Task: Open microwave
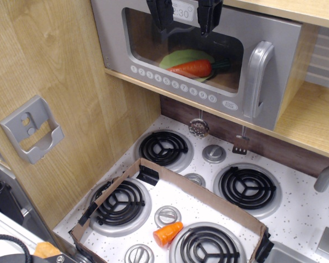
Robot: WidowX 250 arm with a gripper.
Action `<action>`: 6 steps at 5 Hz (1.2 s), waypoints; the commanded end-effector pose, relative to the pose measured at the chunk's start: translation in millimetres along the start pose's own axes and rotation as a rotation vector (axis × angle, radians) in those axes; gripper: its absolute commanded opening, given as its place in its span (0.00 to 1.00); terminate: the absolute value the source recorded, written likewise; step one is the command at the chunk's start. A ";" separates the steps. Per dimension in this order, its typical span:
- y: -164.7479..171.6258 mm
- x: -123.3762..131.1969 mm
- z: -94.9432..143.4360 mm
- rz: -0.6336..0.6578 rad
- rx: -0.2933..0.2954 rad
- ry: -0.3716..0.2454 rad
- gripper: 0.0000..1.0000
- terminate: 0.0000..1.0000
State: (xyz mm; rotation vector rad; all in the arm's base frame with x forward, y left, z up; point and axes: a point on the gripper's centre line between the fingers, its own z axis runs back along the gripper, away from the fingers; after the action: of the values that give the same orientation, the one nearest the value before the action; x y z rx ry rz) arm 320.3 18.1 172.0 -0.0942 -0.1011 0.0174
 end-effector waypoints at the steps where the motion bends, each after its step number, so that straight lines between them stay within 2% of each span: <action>1: 0.0 0.0 0.0 0.000 0.000 0.000 1.00 0.00; 3: -32.5 5.3 -6.1 0.091 -0.030 -0.108 1.00 0.00; 4: -54.4 8.4 -8.5 0.118 -0.021 -0.153 1.00 0.00; 6: -78.5 12.4 -15.6 0.012 -0.007 -0.204 1.00 0.00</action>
State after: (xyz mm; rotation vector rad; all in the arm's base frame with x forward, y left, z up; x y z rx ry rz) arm 334.6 -61.6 142.3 -0.0859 -0.2357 0.0358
